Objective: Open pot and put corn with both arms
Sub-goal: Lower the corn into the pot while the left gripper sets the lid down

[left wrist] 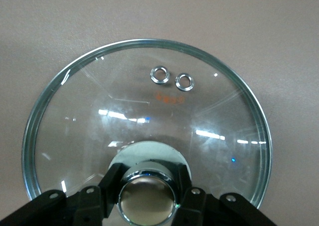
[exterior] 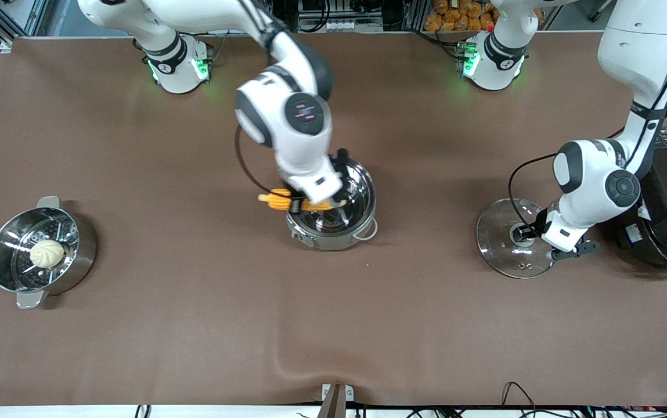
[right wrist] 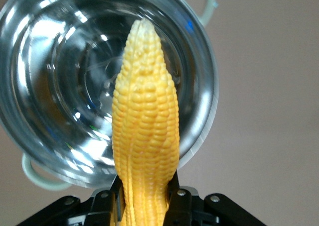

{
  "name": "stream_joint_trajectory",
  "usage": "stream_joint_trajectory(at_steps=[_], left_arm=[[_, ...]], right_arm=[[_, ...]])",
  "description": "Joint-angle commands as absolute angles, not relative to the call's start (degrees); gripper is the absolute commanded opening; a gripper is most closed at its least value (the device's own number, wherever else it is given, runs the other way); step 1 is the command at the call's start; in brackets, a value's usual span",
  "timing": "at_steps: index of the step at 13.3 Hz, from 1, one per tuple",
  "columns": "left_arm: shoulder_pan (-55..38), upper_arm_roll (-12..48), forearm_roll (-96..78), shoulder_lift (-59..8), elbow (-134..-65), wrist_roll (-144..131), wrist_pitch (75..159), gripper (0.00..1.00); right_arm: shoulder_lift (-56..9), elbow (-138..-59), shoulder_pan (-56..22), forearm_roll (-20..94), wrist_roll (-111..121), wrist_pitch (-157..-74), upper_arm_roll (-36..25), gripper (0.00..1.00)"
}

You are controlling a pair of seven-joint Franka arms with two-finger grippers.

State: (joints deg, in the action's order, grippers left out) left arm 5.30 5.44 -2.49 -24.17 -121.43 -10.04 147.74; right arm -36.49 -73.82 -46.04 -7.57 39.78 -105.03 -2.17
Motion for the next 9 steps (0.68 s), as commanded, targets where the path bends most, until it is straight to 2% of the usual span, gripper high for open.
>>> stream_joint_trajectory(at_steps=[1,2,3,4,7,9], left_arm=[[7.29,5.80,-2.99,-24.96,-124.54,-6.16,152.40,0.00],[7.21,5.80,-2.99,-24.96,-124.37,-6.07,152.32,0.00],[7.21,5.80,-2.99,-24.96,-123.93,-6.24,152.14,0.69],[7.29,5.80,-2.99,-24.61,-123.75,-5.89,152.14,1.00],[6.94,5.97,-3.08,-18.75,-120.95,-6.24,146.37,1.00],[6.68,6.06,-2.99,-14.17,-114.30,-6.41,134.53,1.00]], right_arm=[[-41.29,-67.43,-48.07,-9.05,38.59,-104.15,-3.25,0.00],[-42.79,-65.76,-48.86,-9.05,37.71,-104.15,-3.34,0.00],[-43.59,-65.05,-49.39,-9.14,36.66,-104.15,-3.34,0.00],[-44.03,-64.95,-49.83,-9.14,36.13,-104.24,-3.34,0.00],[-44.73,-65.13,-50.53,-9.23,35.42,-104.06,-3.34,0.00],[-44.82,-65.56,-50.54,-9.14,35.42,-103.89,-3.34,0.00]])
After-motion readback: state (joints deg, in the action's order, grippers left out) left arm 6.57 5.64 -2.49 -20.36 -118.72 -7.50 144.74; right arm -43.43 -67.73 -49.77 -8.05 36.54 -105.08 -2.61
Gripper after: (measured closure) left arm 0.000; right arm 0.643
